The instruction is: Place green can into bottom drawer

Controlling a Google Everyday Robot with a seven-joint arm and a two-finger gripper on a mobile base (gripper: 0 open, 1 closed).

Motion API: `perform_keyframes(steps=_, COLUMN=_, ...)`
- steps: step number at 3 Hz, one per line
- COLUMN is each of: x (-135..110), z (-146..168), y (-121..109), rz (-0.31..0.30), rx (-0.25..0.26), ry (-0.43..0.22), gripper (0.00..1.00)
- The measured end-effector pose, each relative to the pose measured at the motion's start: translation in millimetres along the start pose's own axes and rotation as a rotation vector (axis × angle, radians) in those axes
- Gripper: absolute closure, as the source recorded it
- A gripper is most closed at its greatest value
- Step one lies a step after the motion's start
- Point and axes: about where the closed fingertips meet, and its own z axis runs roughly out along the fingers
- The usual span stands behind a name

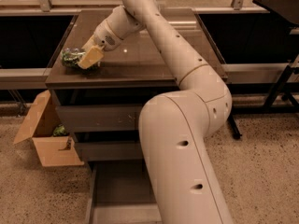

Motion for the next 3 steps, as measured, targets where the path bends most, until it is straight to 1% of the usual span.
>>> perform_keyframes(steps=1, x=-11.5, z=-14.7, y=-2.2, rz=-0.035, rx=0.039, ry=-0.016, gripper=1.00)
perform_keyframes(steps=2, x=-11.5, z=-14.6, y=-2.2, rz=-0.035, rx=0.039, ry=-0.015, gripper=1.00)
perform_keyframes(steps=3, x=-15.0, z=-10.5, y=3.5, rz=-0.050, rx=0.031, ry=0.030, gripper=1.00)
